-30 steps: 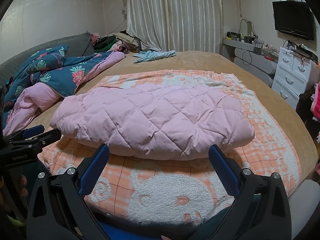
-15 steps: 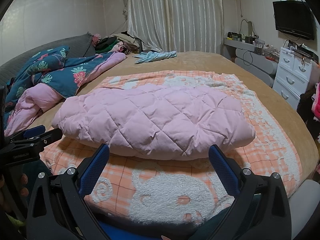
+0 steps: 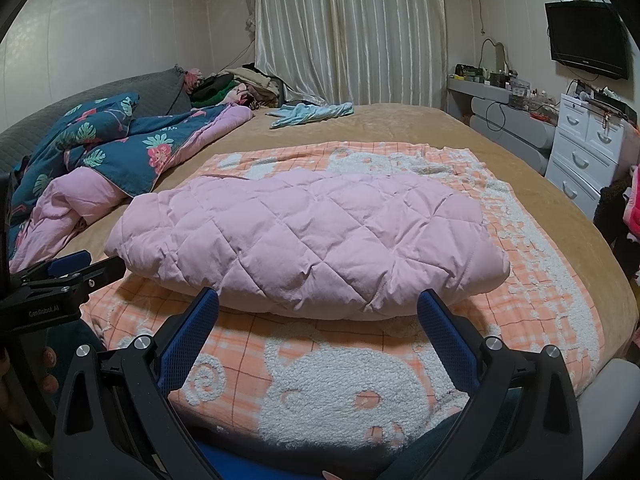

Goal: Fold large clothes

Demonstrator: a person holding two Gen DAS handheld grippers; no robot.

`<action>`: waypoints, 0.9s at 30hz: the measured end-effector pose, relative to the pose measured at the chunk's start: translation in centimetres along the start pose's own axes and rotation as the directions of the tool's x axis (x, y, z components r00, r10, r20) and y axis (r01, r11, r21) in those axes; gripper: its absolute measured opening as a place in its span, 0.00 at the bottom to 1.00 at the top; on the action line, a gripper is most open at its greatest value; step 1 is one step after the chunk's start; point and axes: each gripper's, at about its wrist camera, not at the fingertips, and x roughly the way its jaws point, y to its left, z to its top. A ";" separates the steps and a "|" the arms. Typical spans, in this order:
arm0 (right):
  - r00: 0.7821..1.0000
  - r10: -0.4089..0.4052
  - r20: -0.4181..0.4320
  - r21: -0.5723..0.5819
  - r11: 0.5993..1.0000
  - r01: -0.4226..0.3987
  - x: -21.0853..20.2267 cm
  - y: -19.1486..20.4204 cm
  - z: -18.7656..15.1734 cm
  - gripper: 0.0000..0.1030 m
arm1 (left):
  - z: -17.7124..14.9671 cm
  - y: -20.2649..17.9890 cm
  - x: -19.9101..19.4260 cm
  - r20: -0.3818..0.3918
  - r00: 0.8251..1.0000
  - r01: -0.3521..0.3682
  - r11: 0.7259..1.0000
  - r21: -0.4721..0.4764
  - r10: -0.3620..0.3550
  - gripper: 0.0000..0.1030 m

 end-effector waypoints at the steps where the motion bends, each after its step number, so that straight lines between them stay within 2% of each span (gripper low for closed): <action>1: 1.000 0.000 0.001 0.000 1.000 0.000 0.0 0.0 0.0 0.96 | 0.0 0.0 0.0 -0.001 1.000 0.002 1.000 0.000 -0.002 0.91; 20: 1.000 -0.004 -0.001 0.002 1.000 0.004 -0.2 -0.1 0.0 0.96 | 0.0 0.0 -0.1 -0.001 1.000 0.002 1.000 -0.004 -0.002 0.91; 27: 0.999 -0.038 -0.002 0.012 0.999 0.038 -1.0 -0.8 0.1 0.96 | -0.3 0.1 0.4 -0.028 0.999 -0.024 1.000 -0.001 0.024 0.91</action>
